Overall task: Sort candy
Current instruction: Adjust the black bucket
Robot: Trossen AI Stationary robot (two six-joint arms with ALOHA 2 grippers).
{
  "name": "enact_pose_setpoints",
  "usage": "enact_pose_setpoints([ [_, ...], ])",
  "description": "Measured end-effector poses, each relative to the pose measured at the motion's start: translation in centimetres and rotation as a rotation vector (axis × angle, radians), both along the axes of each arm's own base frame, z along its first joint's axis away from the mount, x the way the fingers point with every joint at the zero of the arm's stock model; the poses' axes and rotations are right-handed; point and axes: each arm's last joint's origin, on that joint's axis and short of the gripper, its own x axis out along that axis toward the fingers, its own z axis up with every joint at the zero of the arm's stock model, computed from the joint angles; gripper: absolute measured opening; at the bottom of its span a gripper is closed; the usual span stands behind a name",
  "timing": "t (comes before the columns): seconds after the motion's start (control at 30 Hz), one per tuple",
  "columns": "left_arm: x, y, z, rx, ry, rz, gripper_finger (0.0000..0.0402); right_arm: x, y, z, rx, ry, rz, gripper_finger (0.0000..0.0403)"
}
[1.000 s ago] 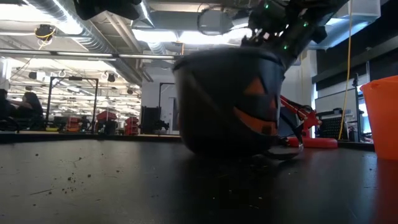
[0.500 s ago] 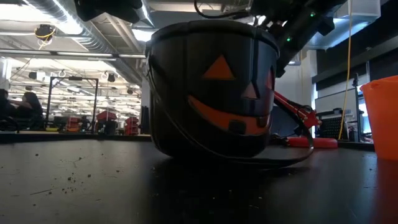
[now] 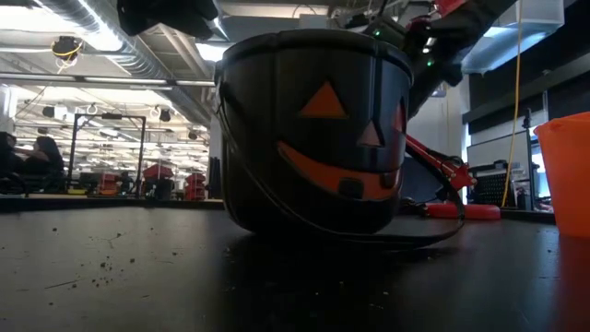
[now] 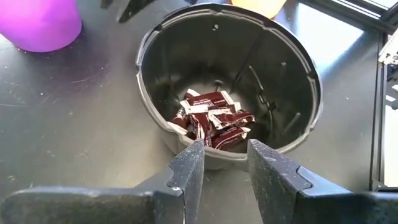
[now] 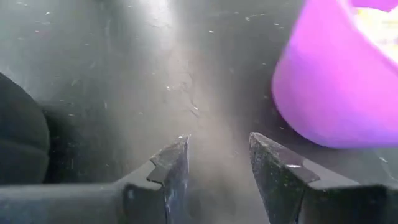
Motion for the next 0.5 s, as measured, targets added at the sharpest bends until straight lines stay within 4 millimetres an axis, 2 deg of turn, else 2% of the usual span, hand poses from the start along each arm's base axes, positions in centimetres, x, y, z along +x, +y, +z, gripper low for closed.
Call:
enact_pose_setpoints([
  [0.37,0.4,0.7,0.0,-0.038,-0.001,0.029,0.0117,1.5,-0.2,-2.7,-0.009,-0.005,0.023,0.0166],
  [0.5,0.5,0.8,0.0,-0.043,-0.002,0.038,0.0117,1.6,0.0,-3.1,0.035,0.004,0.063,0.0166],
])
